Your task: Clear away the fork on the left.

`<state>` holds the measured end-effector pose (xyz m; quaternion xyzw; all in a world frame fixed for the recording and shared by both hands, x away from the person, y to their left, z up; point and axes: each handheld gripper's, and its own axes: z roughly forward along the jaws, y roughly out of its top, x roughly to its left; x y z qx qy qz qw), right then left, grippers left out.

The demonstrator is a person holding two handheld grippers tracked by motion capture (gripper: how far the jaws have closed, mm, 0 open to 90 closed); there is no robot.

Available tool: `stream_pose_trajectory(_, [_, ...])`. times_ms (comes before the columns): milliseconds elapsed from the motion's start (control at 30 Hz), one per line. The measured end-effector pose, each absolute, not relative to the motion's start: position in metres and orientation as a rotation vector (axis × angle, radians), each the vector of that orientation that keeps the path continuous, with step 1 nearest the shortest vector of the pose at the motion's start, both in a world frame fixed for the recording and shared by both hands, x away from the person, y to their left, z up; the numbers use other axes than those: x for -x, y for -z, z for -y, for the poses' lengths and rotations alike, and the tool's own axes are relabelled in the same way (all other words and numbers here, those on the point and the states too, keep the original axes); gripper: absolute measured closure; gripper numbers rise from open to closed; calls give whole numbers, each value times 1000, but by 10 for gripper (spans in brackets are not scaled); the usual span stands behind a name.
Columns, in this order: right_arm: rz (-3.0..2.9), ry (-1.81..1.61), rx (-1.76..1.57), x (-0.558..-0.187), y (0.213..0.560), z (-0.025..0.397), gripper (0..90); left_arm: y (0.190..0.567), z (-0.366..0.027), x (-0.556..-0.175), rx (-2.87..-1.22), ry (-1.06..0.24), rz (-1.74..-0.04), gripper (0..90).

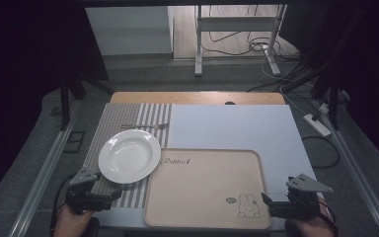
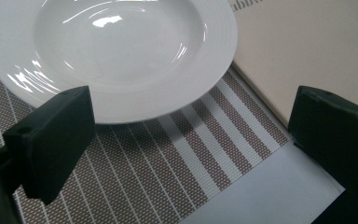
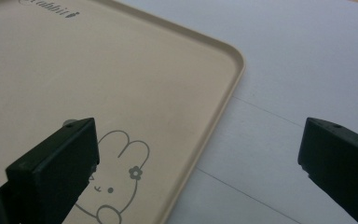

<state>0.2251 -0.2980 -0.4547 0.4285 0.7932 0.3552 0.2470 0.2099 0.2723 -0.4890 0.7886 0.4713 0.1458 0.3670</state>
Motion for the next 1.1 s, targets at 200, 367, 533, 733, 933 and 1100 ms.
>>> stream_pose_trajectory(200, [-2179,-950,-1158,-225,455,296,0,489,-273,-210,-2023,-365,-1213,22])
stream_pose_trajectory(367, [-2183,-952,-1159,-226,455,296,0,490,-274,-211,-2022,-358,-1218,21])
stream_pose_trajectory(533, [-2191,-951,-1164,-227,455,296,0,490,-275,-211,-2018,-346,-1225,19])
stream_pose_trajectory(733, [-2196,-946,-1161,-227,456,295,0,490,-276,-213,-2010,-326,-1231,10])
stream_pose_trajectory(933, [-2205,-934,-1159,-227,456,295,0,490,-276,-213,-2011,-313,-1223,0])
stream_pose_trajectory(1100, [-2205,-927,-1157,-227,456,294,0,490,-274,-216,-2040,-295,-1217,0])
